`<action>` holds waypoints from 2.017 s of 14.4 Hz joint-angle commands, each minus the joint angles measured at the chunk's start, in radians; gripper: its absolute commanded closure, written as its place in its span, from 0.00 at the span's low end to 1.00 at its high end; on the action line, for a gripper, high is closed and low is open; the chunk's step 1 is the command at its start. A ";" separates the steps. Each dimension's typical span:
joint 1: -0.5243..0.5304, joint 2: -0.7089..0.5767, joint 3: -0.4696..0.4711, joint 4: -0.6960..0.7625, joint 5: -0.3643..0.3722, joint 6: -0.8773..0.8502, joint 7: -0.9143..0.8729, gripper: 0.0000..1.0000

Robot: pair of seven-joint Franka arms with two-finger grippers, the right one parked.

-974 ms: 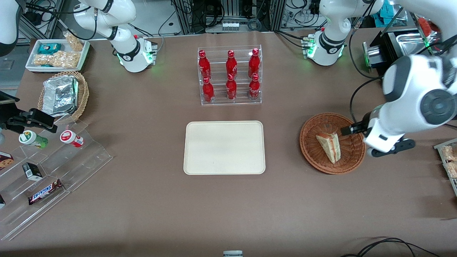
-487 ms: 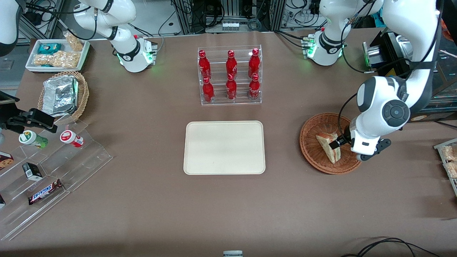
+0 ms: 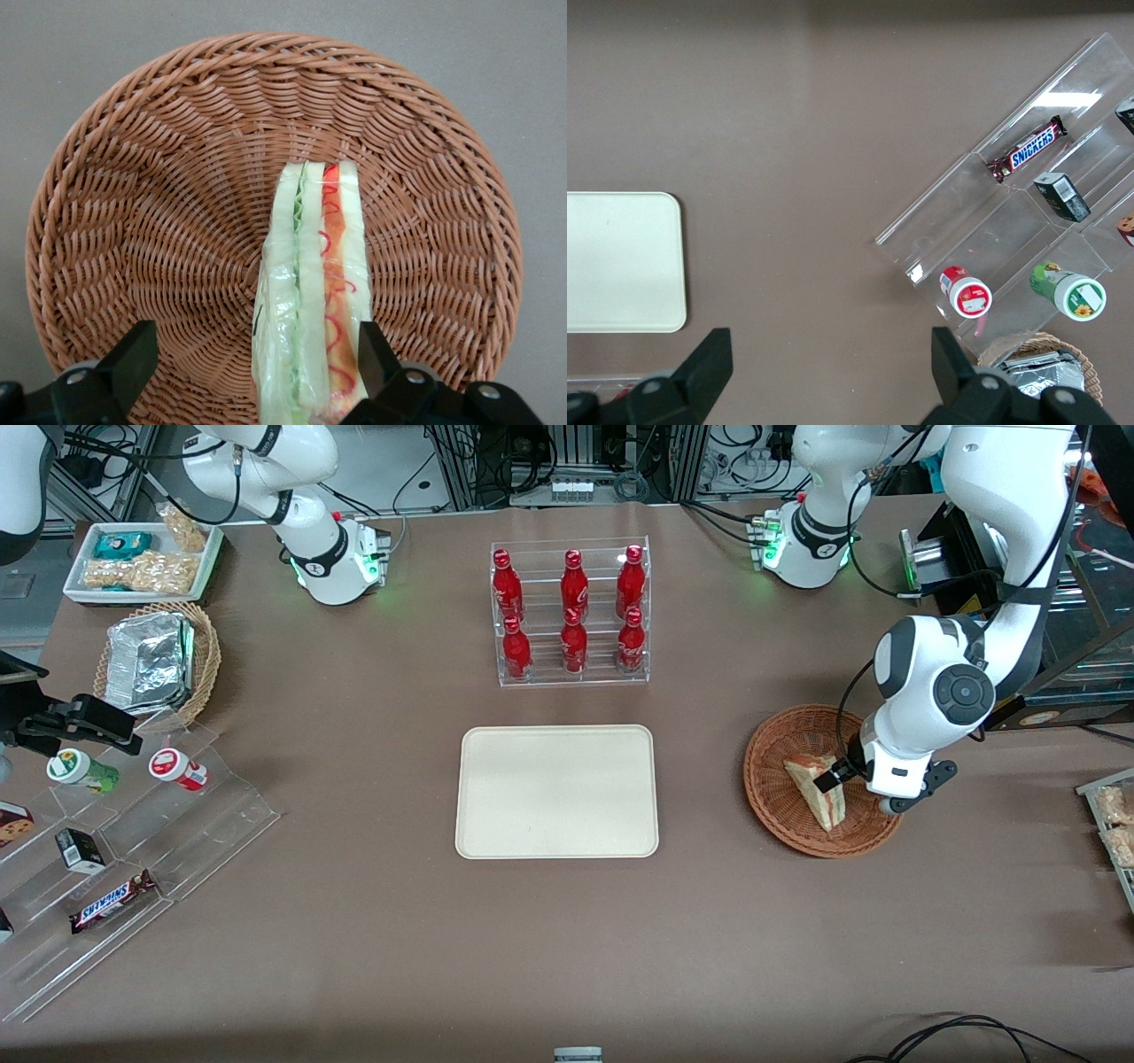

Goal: Place sandwich from basket to tray
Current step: 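Lower the left gripper and close it on the wrapped sandwich, then lift the sandwich and carry it over the cream tray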

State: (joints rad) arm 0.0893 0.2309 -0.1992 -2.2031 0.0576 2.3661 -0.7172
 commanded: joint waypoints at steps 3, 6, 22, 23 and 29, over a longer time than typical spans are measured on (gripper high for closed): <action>-0.003 -0.015 -0.006 0.036 0.002 0.002 -0.021 0.00; -0.017 0.031 -0.012 0.030 0.002 0.010 -0.021 0.00; -0.165 0.068 -0.071 0.374 -0.001 -0.450 -0.077 0.98; -0.234 0.114 -0.072 0.443 -0.001 -0.468 -0.123 0.98; -0.564 0.430 -0.072 0.710 0.082 -0.377 -0.133 0.96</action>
State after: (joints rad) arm -0.3904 0.5050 -0.2836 -1.6608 0.1031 1.9630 -0.8421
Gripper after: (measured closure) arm 0.850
